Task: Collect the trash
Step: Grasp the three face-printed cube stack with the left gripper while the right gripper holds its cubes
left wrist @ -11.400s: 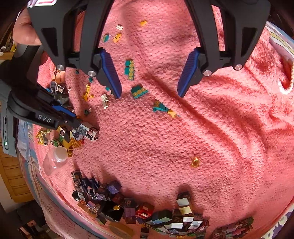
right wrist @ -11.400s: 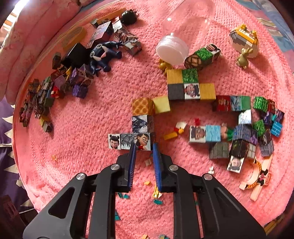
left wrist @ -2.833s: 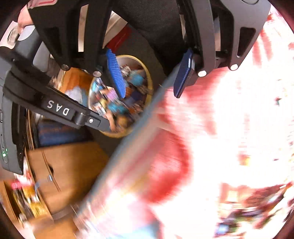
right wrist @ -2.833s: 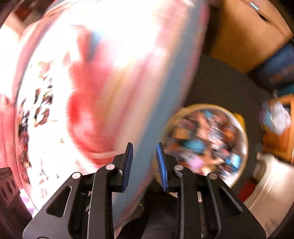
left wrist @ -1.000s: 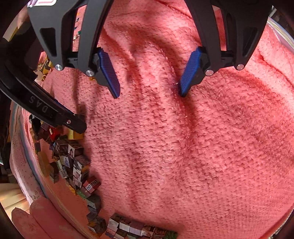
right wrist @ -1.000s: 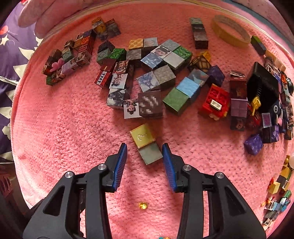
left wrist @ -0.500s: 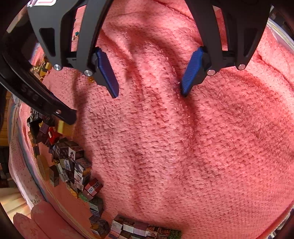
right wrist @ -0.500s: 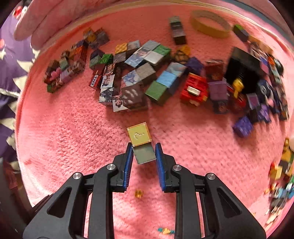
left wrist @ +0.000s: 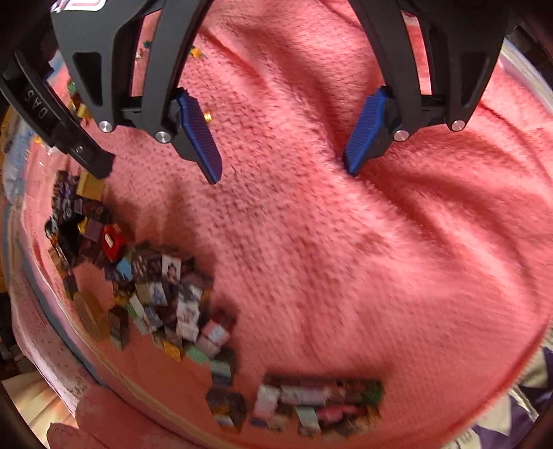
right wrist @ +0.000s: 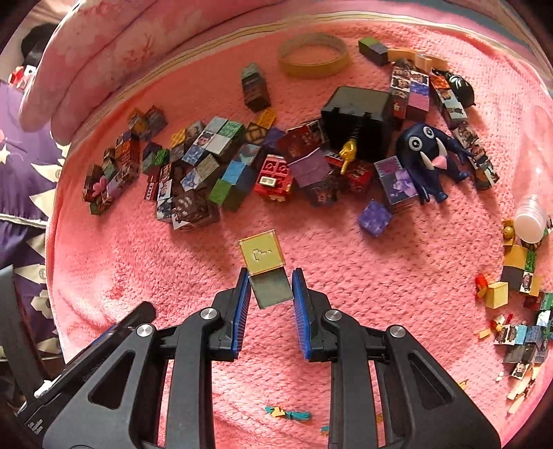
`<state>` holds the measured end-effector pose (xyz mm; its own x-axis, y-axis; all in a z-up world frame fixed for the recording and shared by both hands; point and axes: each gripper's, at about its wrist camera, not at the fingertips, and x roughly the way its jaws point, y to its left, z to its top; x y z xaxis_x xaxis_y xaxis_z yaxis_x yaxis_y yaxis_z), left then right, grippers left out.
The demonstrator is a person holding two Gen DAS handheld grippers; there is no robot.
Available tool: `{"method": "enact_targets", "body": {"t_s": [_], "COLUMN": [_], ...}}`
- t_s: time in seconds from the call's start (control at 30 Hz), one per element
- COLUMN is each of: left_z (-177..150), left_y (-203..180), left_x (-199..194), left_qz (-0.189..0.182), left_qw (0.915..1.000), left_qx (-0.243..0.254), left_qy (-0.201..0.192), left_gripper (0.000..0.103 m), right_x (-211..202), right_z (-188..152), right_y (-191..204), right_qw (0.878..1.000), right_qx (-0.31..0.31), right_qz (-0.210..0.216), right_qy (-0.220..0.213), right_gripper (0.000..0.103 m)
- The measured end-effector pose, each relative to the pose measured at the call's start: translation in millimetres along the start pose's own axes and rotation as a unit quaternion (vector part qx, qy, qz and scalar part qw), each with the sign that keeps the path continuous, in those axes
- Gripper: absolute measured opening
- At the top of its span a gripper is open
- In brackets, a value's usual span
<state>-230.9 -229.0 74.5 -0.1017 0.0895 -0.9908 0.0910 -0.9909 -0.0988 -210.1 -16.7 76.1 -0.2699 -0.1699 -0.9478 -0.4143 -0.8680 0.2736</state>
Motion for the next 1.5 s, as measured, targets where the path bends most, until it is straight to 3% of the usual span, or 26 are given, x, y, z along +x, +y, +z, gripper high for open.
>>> {"method": "enact_targets", "body": {"t_s": [0.1, 0.23, 0.4, 0.63, 0.9, 1.1, 1.17, 1.3, 1.4, 1.5], "left_z": [-2.0, 5.1, 30.4, 57.3, 83.4, 85.2, 82.2, 86.8, 88.7, 91.1], "left_y": [4.9, 7.5, -17.4, -46.5, -76.6, -65.1, -59.4, -73.4, -88.1, -91.5], "left_x": [-6.4, -29.3, -19.9, 8.3, 29.6, 36.9, 42.4, 49.8, 60.3, 69.8], "left_qz": [0.019, 0.030, -0.010, -0.034, -0.019, 0.000, -0.013, -0.038, -0.016, -0.013], "left_qw": [0.9995, 0.9969, 0.9989, 0.9979, 0.9951, 0.9977, 0.9982, 0.9958, 0.9930, 0.9937], "left_qx": [-0.019, -0.027, 0.005, 0.046, 0.094, 0.064, 0.054, 0.082, 0.117, 0.110], "left_qy": [-0.014, -0.068, -0.046, -0.031, -0.027, -0.024, -0.020, -0.012, 0.003, 0.014], "left_gripper": [0.069, 0.069, 0.069, 0.065, 0.054, 0.034, 0.034, 0.034, 0.033, 0.029], "right_x": [2.6, 4.1, 2.3, -1.9, 8.7, 15.8, 20.0, 23.4, 23.4, 22.7], "right_z": [0.0, -2.7, 2.2, 18.5, 28.6, 30.8, 31.1, 27.8, 28.0, 30.0], "right_y": [-1.4, 2.8, 13.1, -8.5, -25.9, -33.0, -31.8, -30.7, -30.2, -31.8], "right_qw": [1.000, 1.000, 1.000, 0.999, 0.998, 0.998, 0.998, 0.998, 0.998, 0.998], "right_qx": [0.003, 0.001, -0.012, 0.015, 0.045, 0.055, 0.056, 0.052, 0.049, 0.053], "right_qz": [0.006, 0.021, 0.027, 0.026, 0.030, 0.035, 0.035, 0.038, 0.037, 0.038], "right_qy": [0.001, 0.005, -0.003, -0.017, -0.015, -0.011, -0.010, -0.006, -0.006, -0.008], "right_gripper": [0.023, 0.023, 0.023, 0.023, 0.023, 0.023, 0.024, 0.024, 0.024, 0.024]}}
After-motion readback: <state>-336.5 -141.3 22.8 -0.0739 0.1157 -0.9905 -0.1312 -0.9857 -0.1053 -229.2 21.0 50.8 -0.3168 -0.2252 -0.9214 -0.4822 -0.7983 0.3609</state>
